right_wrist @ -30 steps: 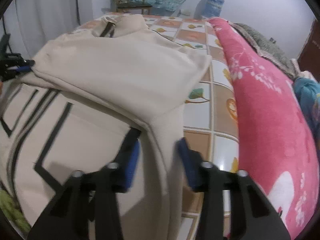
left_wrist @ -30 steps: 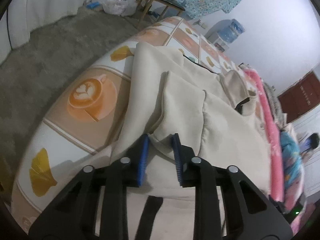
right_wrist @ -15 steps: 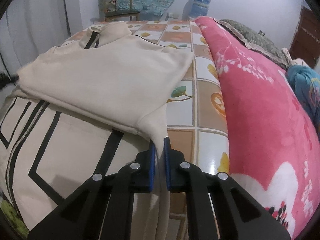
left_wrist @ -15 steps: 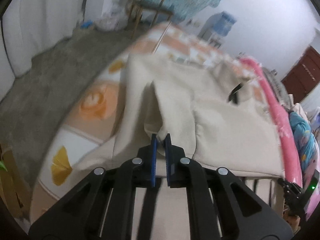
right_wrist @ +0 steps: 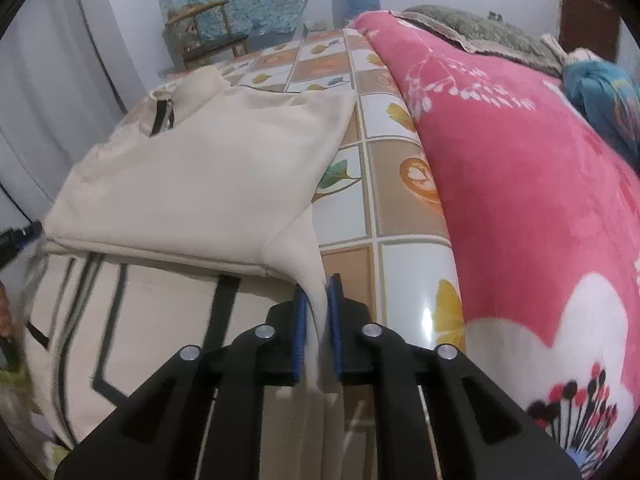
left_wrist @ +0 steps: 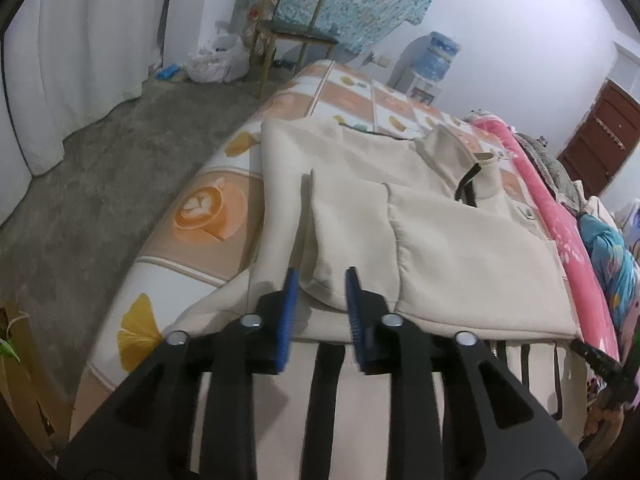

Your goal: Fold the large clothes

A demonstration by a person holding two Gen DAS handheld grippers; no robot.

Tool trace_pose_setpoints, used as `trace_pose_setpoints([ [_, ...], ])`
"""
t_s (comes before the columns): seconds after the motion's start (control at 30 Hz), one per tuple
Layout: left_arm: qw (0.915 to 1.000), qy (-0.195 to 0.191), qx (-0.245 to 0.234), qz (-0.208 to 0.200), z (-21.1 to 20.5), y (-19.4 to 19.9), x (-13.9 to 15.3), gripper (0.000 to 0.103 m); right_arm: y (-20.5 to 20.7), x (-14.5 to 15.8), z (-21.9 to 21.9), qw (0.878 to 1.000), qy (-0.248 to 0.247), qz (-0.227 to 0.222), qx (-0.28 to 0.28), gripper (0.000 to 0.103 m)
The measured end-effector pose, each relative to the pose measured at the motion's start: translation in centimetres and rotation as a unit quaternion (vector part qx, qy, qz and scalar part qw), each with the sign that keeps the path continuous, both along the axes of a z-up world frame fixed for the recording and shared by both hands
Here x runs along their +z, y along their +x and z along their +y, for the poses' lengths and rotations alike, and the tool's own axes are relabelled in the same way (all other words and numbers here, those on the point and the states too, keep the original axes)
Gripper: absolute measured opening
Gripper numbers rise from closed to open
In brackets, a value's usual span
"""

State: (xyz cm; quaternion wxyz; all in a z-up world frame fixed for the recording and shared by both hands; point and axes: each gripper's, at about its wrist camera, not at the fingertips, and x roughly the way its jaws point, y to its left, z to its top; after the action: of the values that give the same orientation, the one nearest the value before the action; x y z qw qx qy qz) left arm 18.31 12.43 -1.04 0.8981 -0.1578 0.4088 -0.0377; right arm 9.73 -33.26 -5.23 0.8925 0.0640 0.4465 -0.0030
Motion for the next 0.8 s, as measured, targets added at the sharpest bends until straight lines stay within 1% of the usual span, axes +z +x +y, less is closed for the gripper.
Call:
trace_pose_setpoints([
  [0.03,1.0,0.005,-0.004,-0.007,-0.1,-0.4,0.4,0.031,-0.3,0.2,0.0,1.0,0.001,-0.002,-0.001,0.014],
  [0.07,0.9998,0.011,-0.008,-0.013,-0.3,-0.9,0.7,0.036,-0.8,0.6,0.1,1.0,-0.002,-0.005,-0.003,0.017],
  [0.1,0.9996,0.015,-0.014,-0.017,-0.6,-1.2,1.0,0.044,-1.3,1.0,0.3,1.0,-0.009,-0.009,-0.005,0.019],
  [0.13,0.9994,0.019,-0.02,-0.02,-0.9,-1.6,1.2,0.047,-1.8,1.4,0.4,1.0,-0.014,-0.012,-0.007,0.021],
  [0.2,0.9988,0.027,-0.034,-0.022,-1.7,-2.7,1.6,0.057,-3.1,2.2,0.8,0.999,-0.024,-0.021,-0.01,0.031],
  [0.23,0.9984,0.031,-0.042,-0.021,-2.2,-3.2,1.7,0.06,-3.7,2.6,1.1,0.999,-0.026,-0.025,-0.009,0.033],
  [0.3,0.9975,0.041,-0.054,-0.019,-3.1,-4.1,1.7,0.069,-5.1,3.3,2.0,0.999,-0.025,-0.033,-0.002,0.043],
  [0.33,0.9965,0.05,-0.065,-0.018,-3.8,-4.9,1.7,0.072,-5.8,3.5,2.8,0.999,-0.023,-0.035,0.006,0.045],
  [0.37,0.9956,0.057,-0.074,-0.015,-4.3,-5.5,1.7,0.078,-6.3,3.7,3.3,0.999,-0.02,-0.035,0.013,0.05],
  [0.4,0.9946,0.063,-0.082,-0.011,-4.9,-6.0,1.6,0.081,-6.8,3.6,4.1,0.999,-0.018,-0.033,0.021,0.053],
  [0.47,0.9922,0.078,-0.097,0.002,-6.0,-7.4,1.2,0.084,-7.5,3.2,6.1,0.999,-0.009,-0.023,0.04,0.058],
  [0.57,0.9888,0.103,-0.106,0.02,-7.3,-9.4,0.2,0.086,-8.2,2.0,9.2,0.998,-0.008,-0.008,0.065,0.07],
  [0.67,0.9849,0.13,-0.11,0.033,-8.1,-10.9,-1.0,0.088,-8.6,0.6,11.8,0.997,-0.02,0.007,0.078,0.072],
  [0.73,0.9828,0.143,-0.109,0.044,-8.6,-11.5,-1.8,0.088,-8.6,-0.2,13.1,0.996,-0.036,0.015,0.076,0.076],
  [0.8,0.9808,0.154,-0.107,0.054,-8.9,-12.1,-2.6,0.088,-8.7,-0.7,13.9,0.996,-0.04,0.016,0.073,0.081],
])
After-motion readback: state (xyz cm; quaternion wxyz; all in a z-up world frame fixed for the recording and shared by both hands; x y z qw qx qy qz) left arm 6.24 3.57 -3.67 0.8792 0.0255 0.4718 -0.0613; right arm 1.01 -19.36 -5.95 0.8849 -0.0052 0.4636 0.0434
